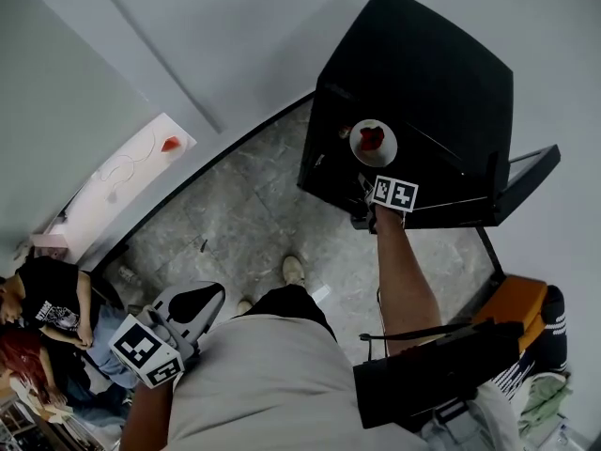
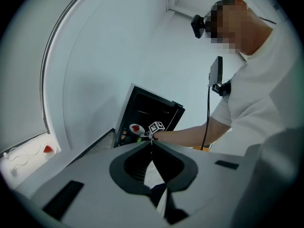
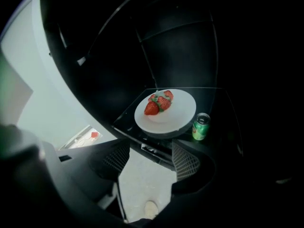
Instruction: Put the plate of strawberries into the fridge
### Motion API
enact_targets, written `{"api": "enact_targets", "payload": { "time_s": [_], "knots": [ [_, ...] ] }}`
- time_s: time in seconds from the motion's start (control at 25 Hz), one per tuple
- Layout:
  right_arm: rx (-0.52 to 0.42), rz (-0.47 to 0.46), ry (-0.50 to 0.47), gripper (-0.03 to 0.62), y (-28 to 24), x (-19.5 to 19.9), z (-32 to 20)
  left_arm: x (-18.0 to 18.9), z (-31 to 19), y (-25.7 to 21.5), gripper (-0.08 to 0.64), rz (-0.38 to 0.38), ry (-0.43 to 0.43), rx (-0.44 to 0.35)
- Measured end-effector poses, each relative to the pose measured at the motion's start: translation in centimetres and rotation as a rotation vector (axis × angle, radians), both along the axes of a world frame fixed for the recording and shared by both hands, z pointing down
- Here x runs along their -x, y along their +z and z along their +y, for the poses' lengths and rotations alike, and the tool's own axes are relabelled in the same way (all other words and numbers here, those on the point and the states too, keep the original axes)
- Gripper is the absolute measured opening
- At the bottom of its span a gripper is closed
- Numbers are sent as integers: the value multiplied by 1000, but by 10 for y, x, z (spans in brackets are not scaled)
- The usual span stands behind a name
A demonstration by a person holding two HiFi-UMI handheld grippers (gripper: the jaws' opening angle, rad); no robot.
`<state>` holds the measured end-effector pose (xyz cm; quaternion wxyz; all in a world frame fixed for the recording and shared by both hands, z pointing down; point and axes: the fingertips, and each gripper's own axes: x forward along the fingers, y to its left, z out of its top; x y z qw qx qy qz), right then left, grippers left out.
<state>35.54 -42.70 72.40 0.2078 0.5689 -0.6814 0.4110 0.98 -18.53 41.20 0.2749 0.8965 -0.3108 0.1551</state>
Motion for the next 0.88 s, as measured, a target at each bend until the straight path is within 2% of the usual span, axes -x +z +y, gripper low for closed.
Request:
{"api": "enact_targets", "payload": {
  "time_s": [0.32, 0.64, 0.68, 0.88],
  "knots": [
    [-20, 15, -17, 278, -24, 27, 56, 25, 27, -4, 18, 49, 40, -32],
    [-41, 0, -68, 270, -56, 72, 148, 70, 63, -8, 18, 106, 66, -77],
    [-42, 0, -77, 251, -61, 80, 162, 76, 69, -8, 18, 114, 71, -79],
    [-73, -5, -137, 70, -94, 121, 226, 91, 102, -11, 18, 152, 123, -97]
  ]
}}
